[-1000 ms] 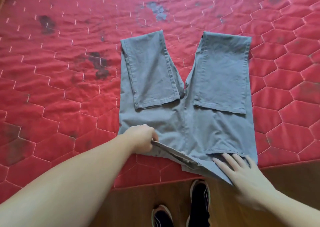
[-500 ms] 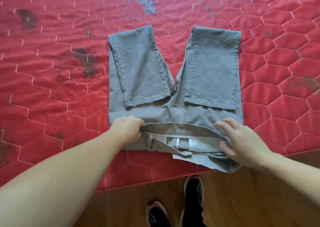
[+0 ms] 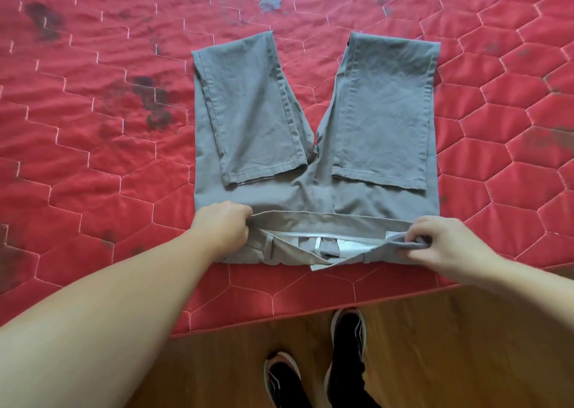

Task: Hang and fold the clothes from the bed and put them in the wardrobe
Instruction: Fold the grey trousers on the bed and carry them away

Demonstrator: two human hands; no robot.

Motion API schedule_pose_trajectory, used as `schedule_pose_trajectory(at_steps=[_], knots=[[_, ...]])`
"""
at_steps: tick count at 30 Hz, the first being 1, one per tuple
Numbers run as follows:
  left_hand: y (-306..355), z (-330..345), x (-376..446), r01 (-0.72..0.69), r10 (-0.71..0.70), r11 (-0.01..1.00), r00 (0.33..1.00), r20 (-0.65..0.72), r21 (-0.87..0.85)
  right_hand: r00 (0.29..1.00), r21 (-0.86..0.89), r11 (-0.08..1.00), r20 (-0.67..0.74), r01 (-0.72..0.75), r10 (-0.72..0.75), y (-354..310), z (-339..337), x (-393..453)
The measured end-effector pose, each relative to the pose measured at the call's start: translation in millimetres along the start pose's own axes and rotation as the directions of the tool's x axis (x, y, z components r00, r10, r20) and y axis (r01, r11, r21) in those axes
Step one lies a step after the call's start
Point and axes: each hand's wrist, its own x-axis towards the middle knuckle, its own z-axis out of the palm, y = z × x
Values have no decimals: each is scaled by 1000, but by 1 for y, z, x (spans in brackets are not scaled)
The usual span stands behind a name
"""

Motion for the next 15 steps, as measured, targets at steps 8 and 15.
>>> schedule_pose_trajectory(at_steps=[8,15], knots=[[-37,-48,21,13,-25,995,991,-132,-94,991,63,992,83,-108,102,-15,-71,70],[-56,-91,117,44,-64,996,957,-283,-77,989,170,982,-100,-87,105,-5,-111,175]])
